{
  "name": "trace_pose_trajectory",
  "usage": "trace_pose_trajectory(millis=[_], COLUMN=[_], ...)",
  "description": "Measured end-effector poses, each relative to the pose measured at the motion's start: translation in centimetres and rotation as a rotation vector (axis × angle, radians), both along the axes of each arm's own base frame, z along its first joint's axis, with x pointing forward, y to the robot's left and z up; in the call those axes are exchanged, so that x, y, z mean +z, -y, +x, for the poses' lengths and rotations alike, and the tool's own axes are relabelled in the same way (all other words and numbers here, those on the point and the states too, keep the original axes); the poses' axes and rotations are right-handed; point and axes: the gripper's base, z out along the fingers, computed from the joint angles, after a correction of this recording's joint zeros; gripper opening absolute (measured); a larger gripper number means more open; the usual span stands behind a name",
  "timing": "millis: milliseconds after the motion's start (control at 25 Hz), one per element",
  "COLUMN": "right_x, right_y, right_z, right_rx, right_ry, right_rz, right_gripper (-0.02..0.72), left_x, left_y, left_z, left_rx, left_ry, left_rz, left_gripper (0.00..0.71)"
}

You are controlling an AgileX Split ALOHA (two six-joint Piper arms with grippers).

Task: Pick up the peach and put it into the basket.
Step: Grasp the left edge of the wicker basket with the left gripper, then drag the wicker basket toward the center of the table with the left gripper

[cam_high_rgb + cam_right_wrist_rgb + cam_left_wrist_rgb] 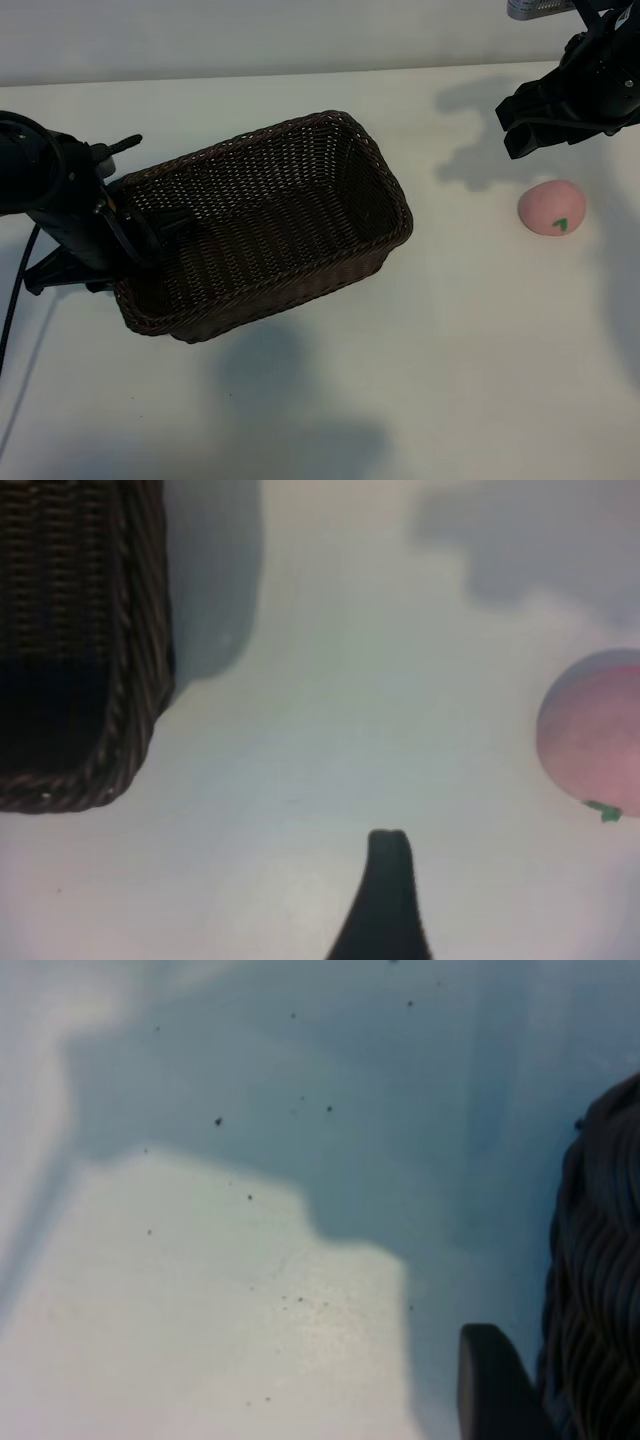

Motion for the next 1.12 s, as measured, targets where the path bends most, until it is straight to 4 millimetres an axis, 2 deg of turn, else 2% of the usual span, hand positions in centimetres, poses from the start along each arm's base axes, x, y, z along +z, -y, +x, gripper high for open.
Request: trace_pose_trajectory(millis=[400, 720, 1120], right_x=[0.0, 0.0, 0.0], right_y=[0.0, 0.0, 0.0], right_z=[0.0, 0.1, 0.1], right_rx=[0.0, -0.001, -0.001], right_ry=[0.0, 0.008, 0.008], right_rz=[0.0, -0.001, -0.003], right_gripper=[0.595, 0.595, 0.595], left_x=[0.0, 0.2, 3.0], left_y=[0.2, 0.8, -1.6], left_z=[0.1, 0.4, 0.4], left_rx=[-0.002, -0.055, -0.115], left_ry=[0.014, 0.035, 0.12], left_rz=[-0.017, -0.142, -0.232], left_gripper=[0.28, 0.182, 0.164])
